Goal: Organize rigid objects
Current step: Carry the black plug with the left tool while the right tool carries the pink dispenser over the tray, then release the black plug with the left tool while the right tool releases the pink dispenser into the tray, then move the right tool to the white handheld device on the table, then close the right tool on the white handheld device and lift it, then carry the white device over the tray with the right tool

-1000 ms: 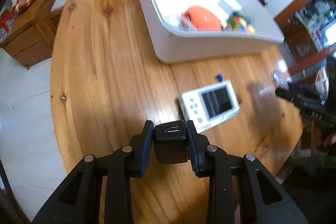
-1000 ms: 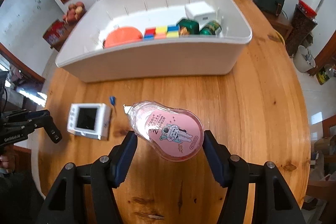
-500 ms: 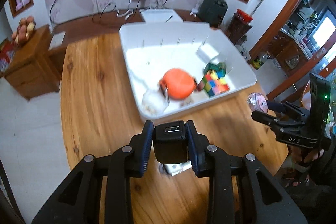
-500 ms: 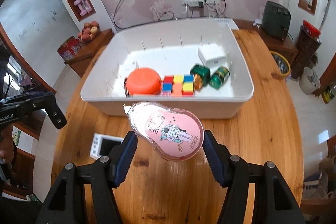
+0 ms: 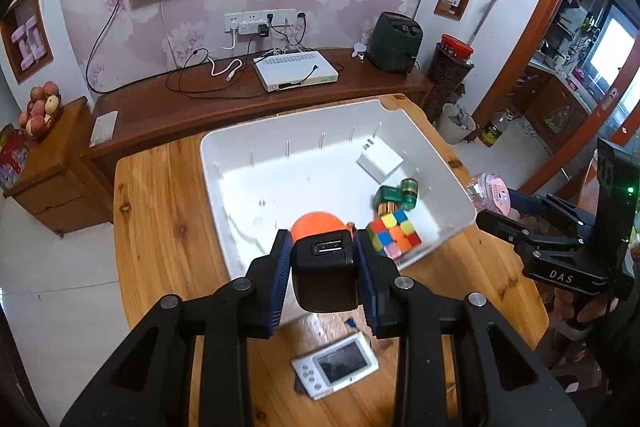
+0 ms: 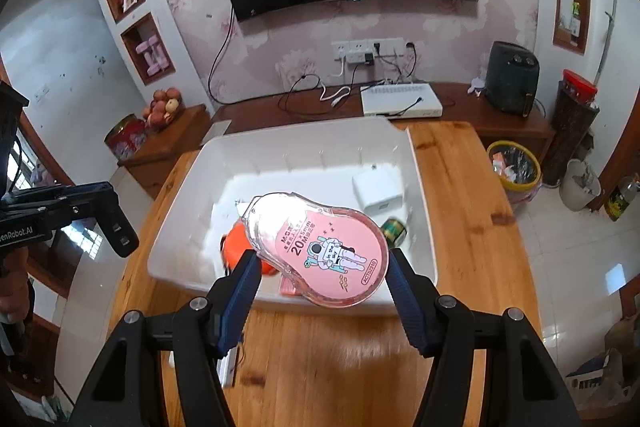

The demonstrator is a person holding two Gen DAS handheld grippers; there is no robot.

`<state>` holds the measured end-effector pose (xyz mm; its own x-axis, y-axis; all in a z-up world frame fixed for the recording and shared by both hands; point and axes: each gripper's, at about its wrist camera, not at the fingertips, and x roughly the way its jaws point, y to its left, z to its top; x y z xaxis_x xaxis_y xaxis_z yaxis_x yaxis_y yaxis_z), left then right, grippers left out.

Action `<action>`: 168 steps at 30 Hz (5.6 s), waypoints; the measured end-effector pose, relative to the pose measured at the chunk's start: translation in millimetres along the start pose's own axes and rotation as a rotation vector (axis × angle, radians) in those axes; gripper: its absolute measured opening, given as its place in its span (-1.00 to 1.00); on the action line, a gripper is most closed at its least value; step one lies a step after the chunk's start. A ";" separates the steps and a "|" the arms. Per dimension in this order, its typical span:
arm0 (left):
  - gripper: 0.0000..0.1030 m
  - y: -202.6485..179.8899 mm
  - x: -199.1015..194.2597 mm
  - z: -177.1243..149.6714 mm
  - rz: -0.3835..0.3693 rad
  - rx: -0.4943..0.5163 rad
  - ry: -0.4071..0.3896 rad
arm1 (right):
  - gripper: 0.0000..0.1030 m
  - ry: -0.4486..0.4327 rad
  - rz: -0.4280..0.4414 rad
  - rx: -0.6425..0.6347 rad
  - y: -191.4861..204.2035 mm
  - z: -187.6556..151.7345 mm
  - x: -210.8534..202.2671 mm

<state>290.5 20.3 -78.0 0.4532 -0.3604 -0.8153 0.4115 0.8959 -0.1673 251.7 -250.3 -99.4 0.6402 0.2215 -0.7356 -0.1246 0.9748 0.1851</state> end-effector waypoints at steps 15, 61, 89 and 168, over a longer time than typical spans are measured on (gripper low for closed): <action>-0.33 -24.2 66.8 15.0 0.076 -0.013 0.158 | 0.25 0.108 -0.032 0.041 -13.9 6.6 54.2; 0.43 12.5 14.5 -63.4 0.150 -0.212 0.188 | 0.39 0.038 0.101 -0.142 37.6 -6.8 16.3; 0.53 69.7 -12.5 -192.3 0.209 -0.579 0.295 | 0.53 0.329 0.271 -0.809 168.3 -107.1 58.1; 0.53 28.5 -19.4 -204.1 0.196 -0.519 0.307 | 0.11 0.522 0.304 -0.456 75.7 -124.9 76.2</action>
<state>132.0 105.8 -180.1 0.2021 -0.1548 -0.9671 -0.1281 0.9748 -0.1828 196.3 -156.2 -222.8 0.1001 0.3556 -0.9293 -0.6120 0.7584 0.2242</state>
